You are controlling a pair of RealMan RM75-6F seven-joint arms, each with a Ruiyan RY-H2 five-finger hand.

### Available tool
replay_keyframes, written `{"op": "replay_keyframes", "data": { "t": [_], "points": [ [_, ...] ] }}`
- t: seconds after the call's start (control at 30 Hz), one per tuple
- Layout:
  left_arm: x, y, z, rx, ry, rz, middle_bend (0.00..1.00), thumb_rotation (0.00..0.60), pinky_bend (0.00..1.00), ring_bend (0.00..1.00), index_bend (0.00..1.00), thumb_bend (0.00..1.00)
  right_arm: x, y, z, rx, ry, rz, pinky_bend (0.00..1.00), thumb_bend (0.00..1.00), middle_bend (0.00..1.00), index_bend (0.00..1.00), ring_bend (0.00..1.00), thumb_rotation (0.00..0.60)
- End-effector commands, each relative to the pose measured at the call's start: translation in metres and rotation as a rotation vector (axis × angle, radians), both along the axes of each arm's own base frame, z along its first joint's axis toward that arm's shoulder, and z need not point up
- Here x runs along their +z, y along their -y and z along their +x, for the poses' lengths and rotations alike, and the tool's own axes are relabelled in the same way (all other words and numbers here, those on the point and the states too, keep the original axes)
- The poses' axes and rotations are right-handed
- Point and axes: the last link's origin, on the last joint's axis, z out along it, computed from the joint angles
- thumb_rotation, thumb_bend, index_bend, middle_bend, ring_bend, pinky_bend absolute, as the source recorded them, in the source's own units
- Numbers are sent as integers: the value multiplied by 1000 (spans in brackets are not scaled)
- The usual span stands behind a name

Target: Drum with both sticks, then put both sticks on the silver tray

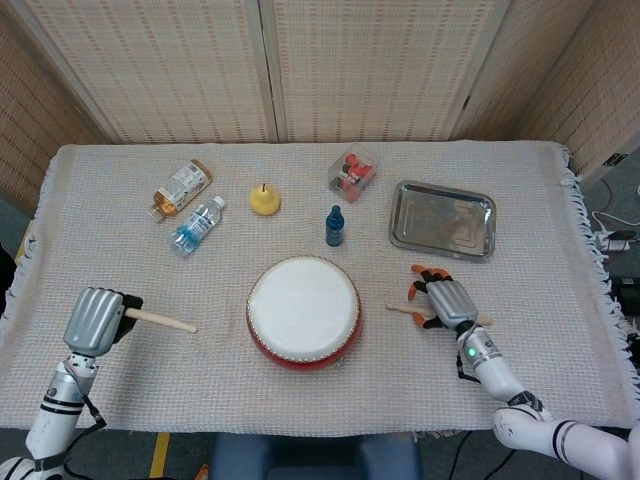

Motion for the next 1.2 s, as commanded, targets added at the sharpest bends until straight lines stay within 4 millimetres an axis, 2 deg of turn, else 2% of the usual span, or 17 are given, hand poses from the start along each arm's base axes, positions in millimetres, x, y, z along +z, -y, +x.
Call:
{"op": "replay_keyframes", "data": {
  "t": [0.03, 0.6, 0.9, 1.0, 1.2],
  "points": [
    [-1, 0, -1, 3, 1, -4, 1000, 600, 1000, 1000, 1000, 925, -2, 0, 0, 5, -13, 2, 97, 366, 68, 442, 0, 600],
    [-3, -1, -6, 19, 4, -15, 1000, 600, 1000, 1000, 1000, 922, -15, -2, -4, 39, -53, -11, 96, 385, 68, 502, 0, 600],
    [-1, -1, -7, 24, 12, -13, 1000, 600, 1000, 1000, 1000, 919, -17, -3, -2, 45, -12, -47, 98, 439, 112, 634, 0, 600],
    [0, 0, -8, 28, 18, -9, 1000, 600, 1000, 1000, 1000, 918, -9, -3, 4, 32, 88, -79, 106, 449, 135, 658, 3, 600],
    [4, 2, -9, 37, 33, 0, 1000, 600, 1000, 1000, 1000, 918, 29, -6, 14, -81, 520, -117, 107, 451, 171, 668, 33, 600]
  ]
}}
